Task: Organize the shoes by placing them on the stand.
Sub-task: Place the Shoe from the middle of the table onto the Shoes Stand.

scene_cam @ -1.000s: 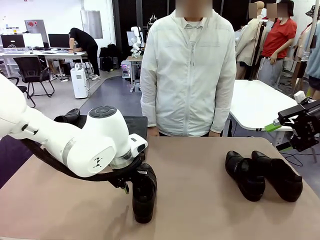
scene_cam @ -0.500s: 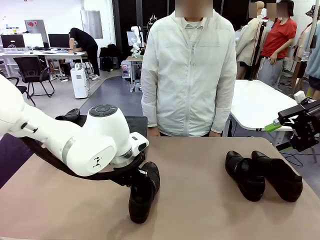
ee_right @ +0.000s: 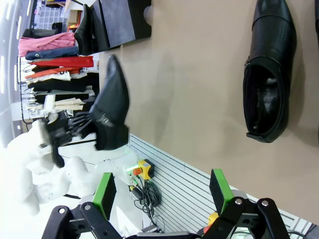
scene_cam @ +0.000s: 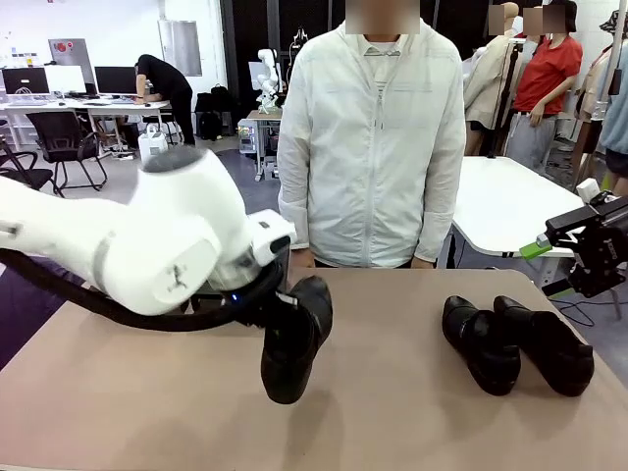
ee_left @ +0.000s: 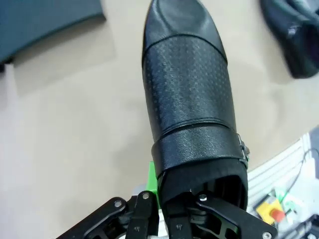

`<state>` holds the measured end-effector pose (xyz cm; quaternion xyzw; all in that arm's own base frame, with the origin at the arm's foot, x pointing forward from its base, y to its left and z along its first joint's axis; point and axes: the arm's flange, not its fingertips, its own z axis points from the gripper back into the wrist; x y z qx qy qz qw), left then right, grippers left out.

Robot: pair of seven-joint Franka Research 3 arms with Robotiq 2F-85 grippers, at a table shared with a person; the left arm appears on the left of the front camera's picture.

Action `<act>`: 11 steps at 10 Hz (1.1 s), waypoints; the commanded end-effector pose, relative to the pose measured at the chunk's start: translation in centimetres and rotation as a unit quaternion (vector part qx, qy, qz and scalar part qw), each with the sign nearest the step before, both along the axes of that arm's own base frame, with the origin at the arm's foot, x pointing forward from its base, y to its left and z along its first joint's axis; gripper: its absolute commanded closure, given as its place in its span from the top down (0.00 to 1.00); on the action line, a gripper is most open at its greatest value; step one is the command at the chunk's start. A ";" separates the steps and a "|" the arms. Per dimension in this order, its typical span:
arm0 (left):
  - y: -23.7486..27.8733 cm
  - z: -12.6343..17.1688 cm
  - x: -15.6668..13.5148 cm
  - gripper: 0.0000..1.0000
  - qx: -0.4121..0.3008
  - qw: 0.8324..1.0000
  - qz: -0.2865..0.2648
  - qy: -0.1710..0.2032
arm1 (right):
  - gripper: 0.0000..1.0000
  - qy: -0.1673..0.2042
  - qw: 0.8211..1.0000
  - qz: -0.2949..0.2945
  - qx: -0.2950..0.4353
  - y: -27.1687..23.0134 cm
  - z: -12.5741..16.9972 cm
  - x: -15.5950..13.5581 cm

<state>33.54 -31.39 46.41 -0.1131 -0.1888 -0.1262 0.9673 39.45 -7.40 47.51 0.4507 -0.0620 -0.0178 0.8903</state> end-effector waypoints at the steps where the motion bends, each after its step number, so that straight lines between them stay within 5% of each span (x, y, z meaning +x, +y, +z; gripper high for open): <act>1: 5.9 4.3 -2.1 0.00 0.004 0.999 -0.011 -0.045 | 1.00 -0.002 1.000 0.005 0.002 -0.2 0.4 0.2; 3: 9.9 4.4 -1.6 0.00 0.015 0.999 0.011 -0.042 | 1.00 -0.002 1.000 0.005 0.002 -0.2 0.4 0.2; 5: 8.4 4.4 -1.9 0.00 -0.027 0.998 0.039 -0.041 | 1.00 -0.002 1.000 0.005 0.002 -0.2 0.4 0.2; 11: 9.4 4.7 -2.2 0.00 0.010 0.999 0.014 -0.039 | 1.00 -0.002 1.000 0.005 0.002 -0.2 0.4 0.2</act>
